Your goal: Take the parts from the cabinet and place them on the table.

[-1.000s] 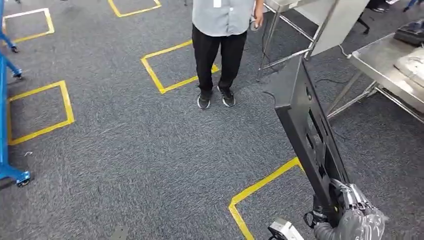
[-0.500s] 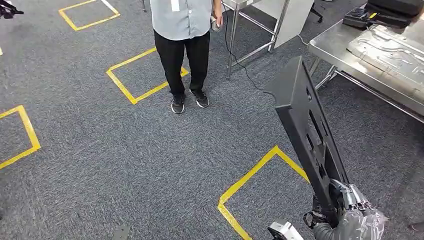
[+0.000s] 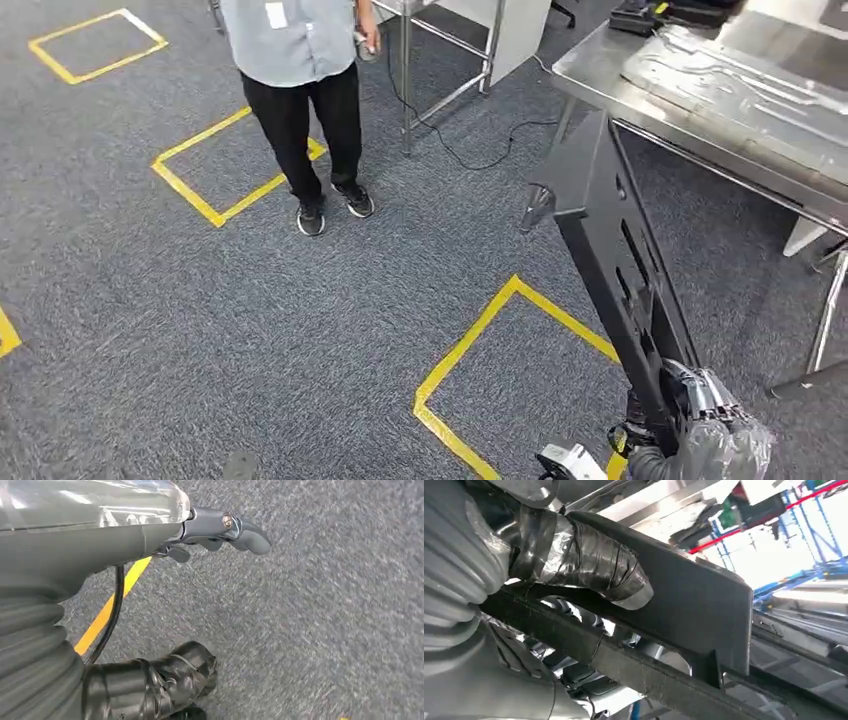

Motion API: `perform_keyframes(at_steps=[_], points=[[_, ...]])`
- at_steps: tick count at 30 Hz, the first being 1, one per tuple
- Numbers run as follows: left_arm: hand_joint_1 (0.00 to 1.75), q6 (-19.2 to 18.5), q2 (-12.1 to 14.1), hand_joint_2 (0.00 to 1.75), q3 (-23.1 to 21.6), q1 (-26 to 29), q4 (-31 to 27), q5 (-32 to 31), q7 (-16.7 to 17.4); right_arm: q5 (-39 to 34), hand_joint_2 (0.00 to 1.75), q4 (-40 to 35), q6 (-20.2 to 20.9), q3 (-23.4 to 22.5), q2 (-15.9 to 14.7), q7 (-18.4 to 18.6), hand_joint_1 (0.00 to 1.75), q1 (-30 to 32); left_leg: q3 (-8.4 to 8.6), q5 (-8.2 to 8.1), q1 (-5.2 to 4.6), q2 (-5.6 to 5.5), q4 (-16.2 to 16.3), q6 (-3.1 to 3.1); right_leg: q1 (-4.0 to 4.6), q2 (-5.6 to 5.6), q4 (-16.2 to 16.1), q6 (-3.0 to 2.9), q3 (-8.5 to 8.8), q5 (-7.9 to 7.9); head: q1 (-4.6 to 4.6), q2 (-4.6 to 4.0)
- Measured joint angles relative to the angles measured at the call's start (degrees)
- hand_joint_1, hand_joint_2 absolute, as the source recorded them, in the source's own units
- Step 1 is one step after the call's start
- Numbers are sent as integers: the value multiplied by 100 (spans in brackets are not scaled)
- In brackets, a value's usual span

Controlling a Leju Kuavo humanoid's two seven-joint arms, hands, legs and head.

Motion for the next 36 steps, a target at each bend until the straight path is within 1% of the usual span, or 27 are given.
perform_keyframes(at_steps=[1,2,3,4,6,7,8,9,10,11,12,15,16,17,18,20,21,22,23,25,26,27,31,32,33,34,36], points=[[0,0,-4,175,0,0,0,0,-2,0,175,-2,-2,0,2,0,175,5,14,-63,-4,-9,9,-44,-114,75,-128,-50,95,62,-2,0],[0,0,0,175,0,-5,0,0,-4,0,175,-2,-2,0,7,0,175,4,-3,-155,-1,-262,148,-57,-98,119,-180,-69,135,79,-9,0],[0,0,2,175,0,-4,0,0,-11,0,175,-2,-4,0,7,0,175,-17,-150,-349,6,-446,470,-54,-108,163,-181,-95,143,95,-18,0],[0,-2,2,175,0,5,0,0,-11,0,175,-2,-4,0,11,0,175,-26,-392,-585,9,-549,965,-63,-108,240,-180,-103,140,93,-17,-2],[0,-2,9,175,0,16,0,0,-11,0,175,0,-4,0,11,-2,175,-15,-816,-811,9,-596,1728,-90,-104,392,-173,-114,142,85,-18,-2],[0,-2,9,175,0,31,0,0,-9,0,175,0,-4,0,11,-2,175,-15,-881,-706,10,-596,1770,-98,-105,480,-167,-112,146,83,-17,-2],[0,-2,9,175,0,35,0,0,-9,0,175,2,-4,0,11,-2,175,-14,-817,-483,13,-597,1544,-97,-109,561,-160,-107,157,76,-20,0],[0,-2,11,175,0,29,0,0,-9,0,175,2,-4,0,11,0,175,-14,-641,-182,19,-619,1104,-90,-111,645,-145,-91,171,62,-17,-2],[0,-2,13,175,0,24,0,0,-9,0,175,2,-4,0,11,0,175,-15,-434,93,33,-712,602,-77,-114,718,-115,-70,176,43,-17,0],[0,-2,20,175,0,28,0,0,-11,0,175,2,-4,0,11,-2,175,-16,-292,204,56,-959,202,-55,-122,773,-65,-45,148,14,-15,-2],[0,0,22,175,0,21,0,0,-9,0,175,0,-4,0,11,-2,175,-28,-238,128,66,-1009,62,-43,-72,842,36,7,94,-33,-15,-2],[0,-4,20,175,2,4,0,0,-7,-11,175,0,-7,0,11,-2,175,2,-244,136,5,-881,114,48,-129,978,-12,114,42,7,-17,-2],[0,-7,4,175,2,-6,0,0,-7,-28,175,0,-7,0,9,-2,175,5,-229,172,62,-814,52,100,-117,985,4,132,45,-8,-17,0],[0,-9,13,175,2,-17,0,2,-4,-44,175,2,-9,0,9,-2,175,17,-208,187,60,-756,26,131,-102,634,122,157,16,-90,-7,0],[0,-9,13,175,2,-16,0,2,-4,-55,175,2,-9,0,9,-2,175,-10,-202,184,61,-699,20,165,-105,427,418,194,-129,-290,11,0],[0,-17,13,175,2,4,0,0,4,-61,175,4,-9,0,7,-17,175,-26,-204,169,47,-567,20,182,-142,329,1287,254,-567,-707,9,-2],[0,-17,13,175,2,8,0,2,4,-61,175,7,-7,0,2,-17,175,-17,-204,159,46,-497,21,182,-156,326,1641,272,-753,-813,11,-2],[0,-17,13,175,2,7,0,2,9,-61,175,18,-7,0,2,-18,175,-17,-198,147,46,-425,22,179,-168,318,1758,283,-829,-774,9,-2],[0,-17,13,175,2,3,0,2,9,-61,175,20,-7,0,2,-17,175,-16,-181,129,46,-357,22,172,-174,298,1550,285,-740,-586,11,0],[0,-17,11,175,2,-4,0,2,9,-61,175,20,-7,0,0,-18,175,-16,-118,87,46,-242,22,143,-161,188,559,240,-222,-72,11,0],[0,-17,9,175,2,-6,0,2,9,-63,175,17,-9,0,0,-17,175,-18,-84,68,43,-200,21,121,-125,-73,70,183,41,93,11,-2],[0,-17,7,175,2,-7,0,2,9,-63,175,20,-7,0,0,-18,175,-33,-64,42,6,-158,21,79,-53,-229,-10,140,69,11,7,0],[0,-22,-9,175,4,-23,0,0,11,-61,175,15,-9,0,-7,-18,175,-13,47,20,-9,65,-65,-45,-39,46,-102,19,53,51,7,0],[0,-22,-2,175,4,-27,0,0,13,-61,175,15,-11,0,-7,-17,175,-4,40,-43,26,-97,-1,-74,-120,98,-172,-9,126,103,6,0],[0,-24,0,175,2,-29,0,0,9,-63,175,15,-11,0,-7,-18,175,-27,-41,-179,26,-364,198,-85,-125,160,-207,-36,144,117,9,-2],[0,-30,4,175,2,-26,0,0,11,-63,175,15,-9,0,-9,-17,175,-58,-238,-402,26,-508,601,-82,-120,220,-206,-63,139,117,0,0],[0,-37,11,175,2,-6,0,0,13,-63,175,35,-9,0,-9,-18,175,-57,-690,-756,26,-594,1494,-98,-101,369,-195,-94,147,97,2,0]])
